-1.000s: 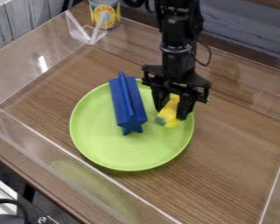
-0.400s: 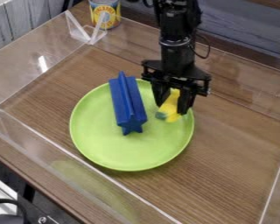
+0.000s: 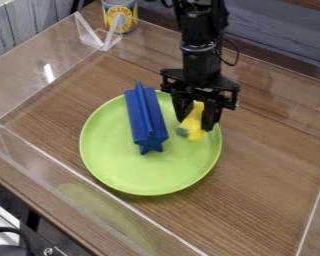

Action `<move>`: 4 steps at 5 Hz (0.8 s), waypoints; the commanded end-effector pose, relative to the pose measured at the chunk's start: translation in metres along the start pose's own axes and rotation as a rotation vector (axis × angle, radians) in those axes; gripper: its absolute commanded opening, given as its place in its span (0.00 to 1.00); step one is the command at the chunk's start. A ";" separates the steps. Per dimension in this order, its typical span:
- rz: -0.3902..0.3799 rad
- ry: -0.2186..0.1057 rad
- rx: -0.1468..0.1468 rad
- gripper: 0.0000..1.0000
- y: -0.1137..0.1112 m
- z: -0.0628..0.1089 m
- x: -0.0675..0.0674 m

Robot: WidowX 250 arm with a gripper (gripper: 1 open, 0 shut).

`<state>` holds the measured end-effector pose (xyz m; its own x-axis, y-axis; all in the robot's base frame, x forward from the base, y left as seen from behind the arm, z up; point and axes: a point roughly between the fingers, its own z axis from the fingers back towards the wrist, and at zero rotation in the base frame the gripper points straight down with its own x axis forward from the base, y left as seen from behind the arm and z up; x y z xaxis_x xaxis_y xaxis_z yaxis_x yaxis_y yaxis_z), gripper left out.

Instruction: Remove the banana from inside the green plate and put it on the table

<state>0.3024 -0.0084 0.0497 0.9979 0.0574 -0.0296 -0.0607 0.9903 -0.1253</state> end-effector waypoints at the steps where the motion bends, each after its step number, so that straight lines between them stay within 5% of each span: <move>1: -0.021 -0.100 -0.013 0.00 -0.009 0.032 0.011; 4: -0.048 -0.102 -0.030 0.00 -0.022 0.042 0.011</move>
<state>0.3060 -0.0230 0.0660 0.9994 0.0289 -0.0190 -0.0315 0.9881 -0.1505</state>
